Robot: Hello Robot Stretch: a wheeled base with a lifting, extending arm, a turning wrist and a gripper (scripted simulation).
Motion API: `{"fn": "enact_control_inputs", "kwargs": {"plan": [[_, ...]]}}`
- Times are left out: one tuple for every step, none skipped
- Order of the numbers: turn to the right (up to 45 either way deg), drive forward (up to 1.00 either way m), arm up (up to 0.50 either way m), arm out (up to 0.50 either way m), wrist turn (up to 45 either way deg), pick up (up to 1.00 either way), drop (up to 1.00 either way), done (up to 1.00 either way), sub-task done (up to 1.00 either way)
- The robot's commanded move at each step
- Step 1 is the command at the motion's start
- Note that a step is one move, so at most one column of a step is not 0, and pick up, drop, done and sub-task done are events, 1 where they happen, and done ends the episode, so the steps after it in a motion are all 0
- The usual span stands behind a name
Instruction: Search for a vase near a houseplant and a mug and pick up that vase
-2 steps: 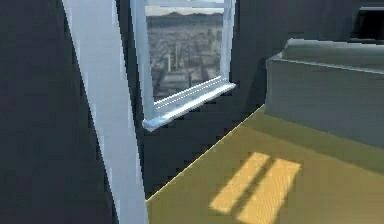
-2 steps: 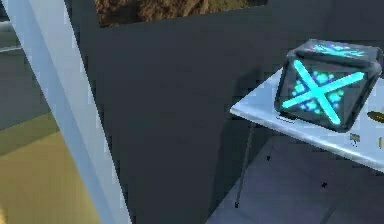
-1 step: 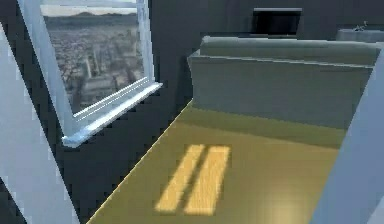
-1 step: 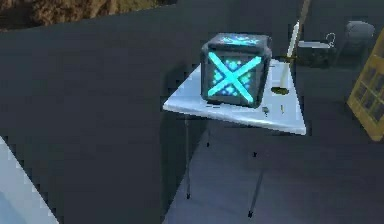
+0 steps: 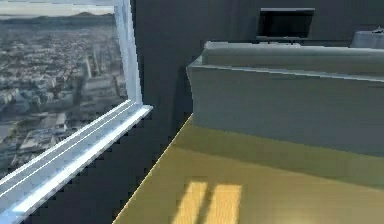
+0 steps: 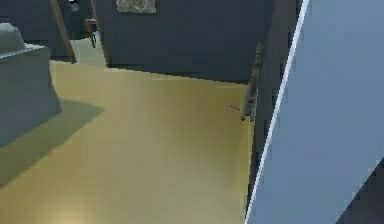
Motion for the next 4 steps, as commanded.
{"fn": "enact_control_inputs", "kwargs": {"plan": [[45.0,0.0,0.0,0.0,0.0,0.0,0.0,0.0,0.0],[9.0,0.0,0.0,0.0,0.0,0.0,0.0,0.0,0.0],[0.0,0.3,0.0,0.0,0.0,0.0,0.0,0.0,0.0],[15.0,0.0,0.0,0.0,0.0,0.0,0.0,0.0,0.0]]}}
